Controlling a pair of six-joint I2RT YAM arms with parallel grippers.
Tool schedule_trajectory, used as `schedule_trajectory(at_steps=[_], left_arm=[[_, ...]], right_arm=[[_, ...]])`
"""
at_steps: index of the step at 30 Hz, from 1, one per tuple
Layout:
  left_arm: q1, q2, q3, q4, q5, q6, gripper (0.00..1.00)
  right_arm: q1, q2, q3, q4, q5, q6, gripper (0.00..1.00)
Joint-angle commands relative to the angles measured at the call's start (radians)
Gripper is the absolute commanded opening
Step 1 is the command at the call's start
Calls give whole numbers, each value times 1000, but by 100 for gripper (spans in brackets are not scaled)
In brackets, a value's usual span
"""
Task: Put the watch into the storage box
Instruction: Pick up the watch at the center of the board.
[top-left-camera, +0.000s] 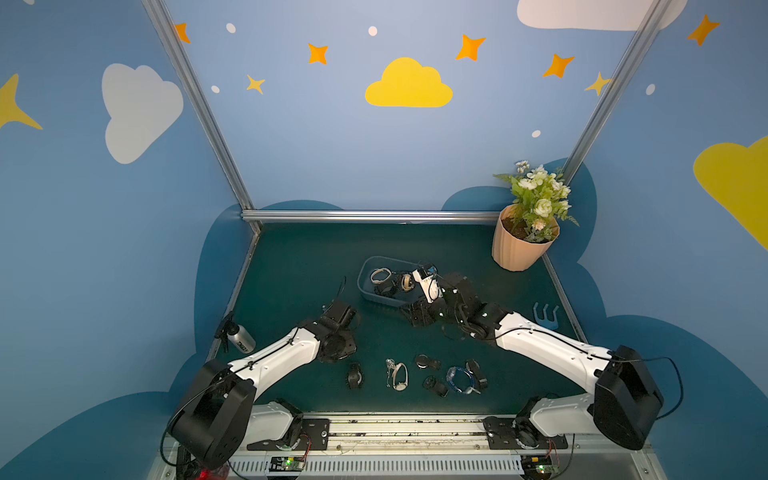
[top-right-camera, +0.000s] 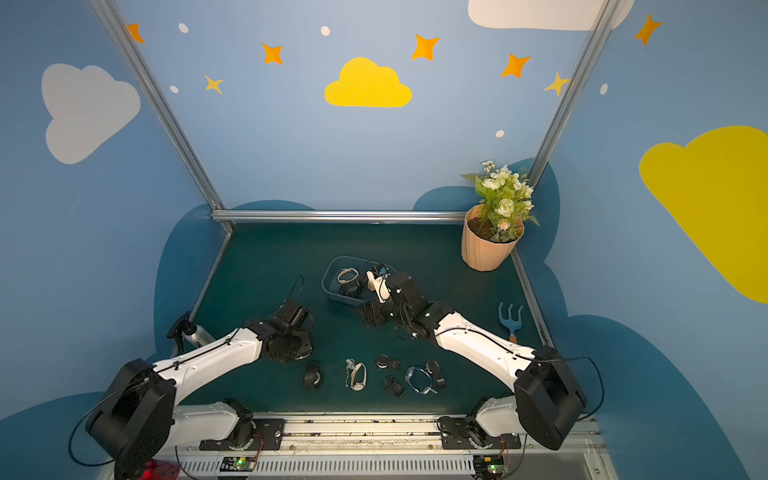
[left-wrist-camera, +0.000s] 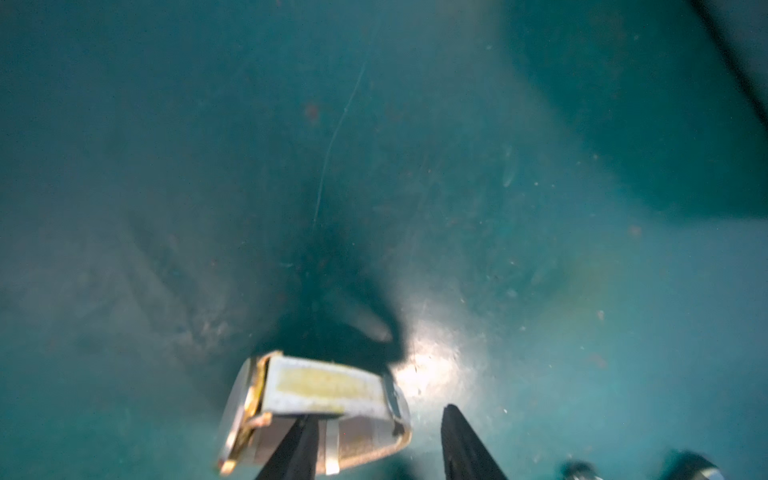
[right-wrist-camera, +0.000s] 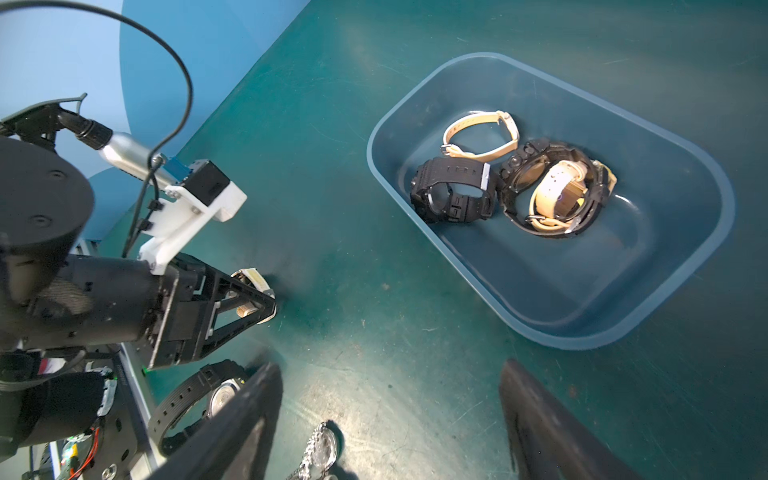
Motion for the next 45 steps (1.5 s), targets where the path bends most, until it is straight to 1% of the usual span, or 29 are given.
schedule_trajectory(at_steps=[1, 12, 15, 22, 27, 32, 37, 42, 45], left_arm=[[-3, 23, 34, 13, -32, 2, 45], [-3, 95, 51, 27, -39, -2, 40], [-3, 101, 42, 44, -32, -7, 36], [-3, 98, 56, 34, -26, -3, 20], [-3, 53, 65, 37, -27, 4, 5], [-3, -4, 89, 33, -29, 30, 5], [-3, -52, 129, 50, -14, 65, 5], [-3, -62, 195, 86, -3, 121, 5], [-2, -34, 254, 122, 2, 173, 5]], right_arm=[[8, -20, -12, 12, 13, 12, 83], [9, -15, -4, 6, 21, 6, 83], [9, -17, -2, 3, 21, -1, 83], [10, -27, -27, 30, 26, 28, 83], [9, -23, -28, 30, 32, 28, 83], [11, -36, -39, 37, 60, 45, 83], [10, -43, -33, 17, 91, 31, 83], [9, -67, -55, 28, 120, 66, 83], [8, -79, -54, 18, 133, 62, 83]])
